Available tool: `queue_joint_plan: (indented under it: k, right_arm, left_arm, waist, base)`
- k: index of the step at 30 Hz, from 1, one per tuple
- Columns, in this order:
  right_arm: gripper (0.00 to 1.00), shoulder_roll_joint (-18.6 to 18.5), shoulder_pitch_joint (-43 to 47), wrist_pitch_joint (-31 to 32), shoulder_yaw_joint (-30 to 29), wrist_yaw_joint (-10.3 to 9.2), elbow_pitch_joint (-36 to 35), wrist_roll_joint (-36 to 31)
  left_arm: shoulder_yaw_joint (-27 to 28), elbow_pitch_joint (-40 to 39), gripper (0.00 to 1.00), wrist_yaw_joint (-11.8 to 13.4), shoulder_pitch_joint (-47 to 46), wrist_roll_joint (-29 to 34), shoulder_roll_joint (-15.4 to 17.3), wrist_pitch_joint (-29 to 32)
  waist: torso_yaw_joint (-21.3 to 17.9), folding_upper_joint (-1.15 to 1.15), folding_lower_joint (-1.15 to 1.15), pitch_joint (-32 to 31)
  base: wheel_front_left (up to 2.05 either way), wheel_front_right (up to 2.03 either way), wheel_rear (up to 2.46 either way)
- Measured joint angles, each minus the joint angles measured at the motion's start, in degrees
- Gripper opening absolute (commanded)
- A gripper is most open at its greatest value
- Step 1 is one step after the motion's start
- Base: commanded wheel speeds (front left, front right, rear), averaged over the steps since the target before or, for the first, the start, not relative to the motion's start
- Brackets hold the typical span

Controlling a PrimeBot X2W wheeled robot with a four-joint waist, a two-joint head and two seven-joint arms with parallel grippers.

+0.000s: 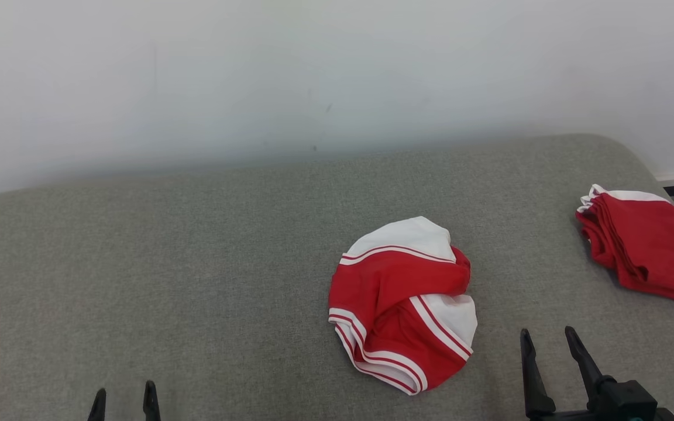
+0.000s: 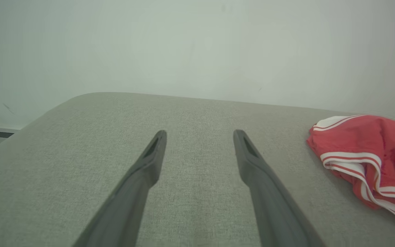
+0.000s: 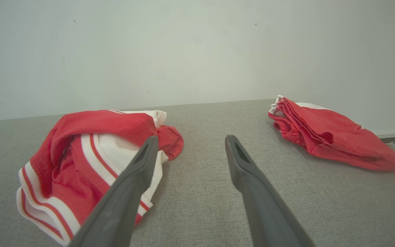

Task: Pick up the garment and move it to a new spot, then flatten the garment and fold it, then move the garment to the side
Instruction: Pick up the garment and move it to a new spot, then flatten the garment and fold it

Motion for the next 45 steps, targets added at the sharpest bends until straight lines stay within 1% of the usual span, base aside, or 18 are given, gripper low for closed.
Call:
queue_joint_plan:
  k: [6,14,31,35,39,45]
  right_arm:
    - [1.00,0.0,0.6,-0.2,0.2,0.00,1.8,-0.1]
    - [1.00,0.0,0.6,-0.2,0.4,0.00,2.5,-0.1]
    - [1.00,0.0,0.2,-0.2,1.6,0.00,2.8,0.3]
    - [1.00,0.0,0.0,-0.2,1.6,0.00,2.8,0.3]
    - [1.00,0.0,-0.2,-0.3,2.0,0.00,2.8,0.4]
    - [1.00,0.0,-0.9,-0.3,3.0,0.00,2.9,0.5]
  left_arm:
    - [0.6,2.2,1.00,-0.4,1.1,0.0,0.0,0.0]
    - [1.0,4.1,1.00,-0.8,0.9,0.4,0.0,0.0]
    - [0.6,4.2,1.00,-0.7,0.8,0.5,0.0,0.0]
    - [-0.2,4.2,1.00,-0.8,0.5,0.9,0.0,0.0]
    - [-1.6,3.9,1.00,-1.4,-0.3,1.6,0.0,0.0]
    - [-4.6,4.5,1.00,-1.9,-1.4,1.8,0.0,0.0]
  waist:
    - [0.6,0.00,0.00,-0.6]
    - [0.9,0.00,0.01,-0.7]
    - [0.9,0.00,0.01,-0.2]
    - [0.9,0.00,0.01,0.0]
    - [0.6,0.00,0.01,0.2]
    - [-1.3,0.00,0.01,0.5]
  base:
    - [0.00,0.00,0.00]
    - [0.00,0.00,0.00]
    - [0.00,0.00,0.00]
    - [0.00,0.00,0.00]
    - [0.00,0.00,0.00]
    - [0.00,0.00,0.00]
